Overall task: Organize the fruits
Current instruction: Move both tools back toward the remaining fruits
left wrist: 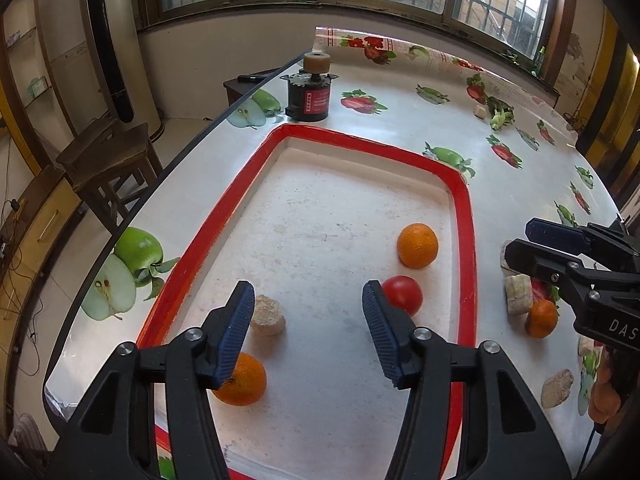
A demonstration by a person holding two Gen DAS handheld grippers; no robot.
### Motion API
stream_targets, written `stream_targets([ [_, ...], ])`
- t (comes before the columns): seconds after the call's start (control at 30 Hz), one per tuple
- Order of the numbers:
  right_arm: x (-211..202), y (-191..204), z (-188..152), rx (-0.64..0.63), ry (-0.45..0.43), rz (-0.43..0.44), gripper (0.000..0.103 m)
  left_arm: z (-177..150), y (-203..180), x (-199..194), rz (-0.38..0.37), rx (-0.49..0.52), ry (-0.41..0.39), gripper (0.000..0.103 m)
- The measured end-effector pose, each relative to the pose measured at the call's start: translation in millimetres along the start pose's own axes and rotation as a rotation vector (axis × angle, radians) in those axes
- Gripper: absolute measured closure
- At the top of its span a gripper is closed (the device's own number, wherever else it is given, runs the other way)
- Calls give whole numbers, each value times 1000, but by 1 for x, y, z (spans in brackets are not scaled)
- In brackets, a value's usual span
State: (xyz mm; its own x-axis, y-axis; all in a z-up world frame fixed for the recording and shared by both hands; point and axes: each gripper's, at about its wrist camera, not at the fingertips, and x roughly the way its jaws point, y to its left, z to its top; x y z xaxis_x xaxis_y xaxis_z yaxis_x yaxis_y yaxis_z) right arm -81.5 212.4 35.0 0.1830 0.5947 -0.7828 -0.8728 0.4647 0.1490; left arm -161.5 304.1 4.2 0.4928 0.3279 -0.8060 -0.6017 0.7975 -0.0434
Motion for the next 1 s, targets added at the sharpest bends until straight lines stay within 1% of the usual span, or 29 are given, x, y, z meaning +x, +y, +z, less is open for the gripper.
stream_targets([
  [0.17,-24,-18,-16,25,-20,-23,51,-3,-11,-6,-16,16,-5,48],
  [0.3,-42,-37,-28,53,-34,-53,48,-4,-21,-10,-29,31,-9,48],
  [0.6,-70,-81,-56,143,-47,-113,48,-8,-49,-17,-63,75,-13,48],
  [0.83,-90,-106,-76,189,-55,-157,47,-10,-72,-22,-109,105,-10,48],
  [0.93,-99,-115,-86,209,-58,-181,44,-12,-83,-22,-133,118,-3,48],
  [1.0,-105,-122,-93,228,-61,-192,43,-12,-91,-23,-149,127,2,48],
])
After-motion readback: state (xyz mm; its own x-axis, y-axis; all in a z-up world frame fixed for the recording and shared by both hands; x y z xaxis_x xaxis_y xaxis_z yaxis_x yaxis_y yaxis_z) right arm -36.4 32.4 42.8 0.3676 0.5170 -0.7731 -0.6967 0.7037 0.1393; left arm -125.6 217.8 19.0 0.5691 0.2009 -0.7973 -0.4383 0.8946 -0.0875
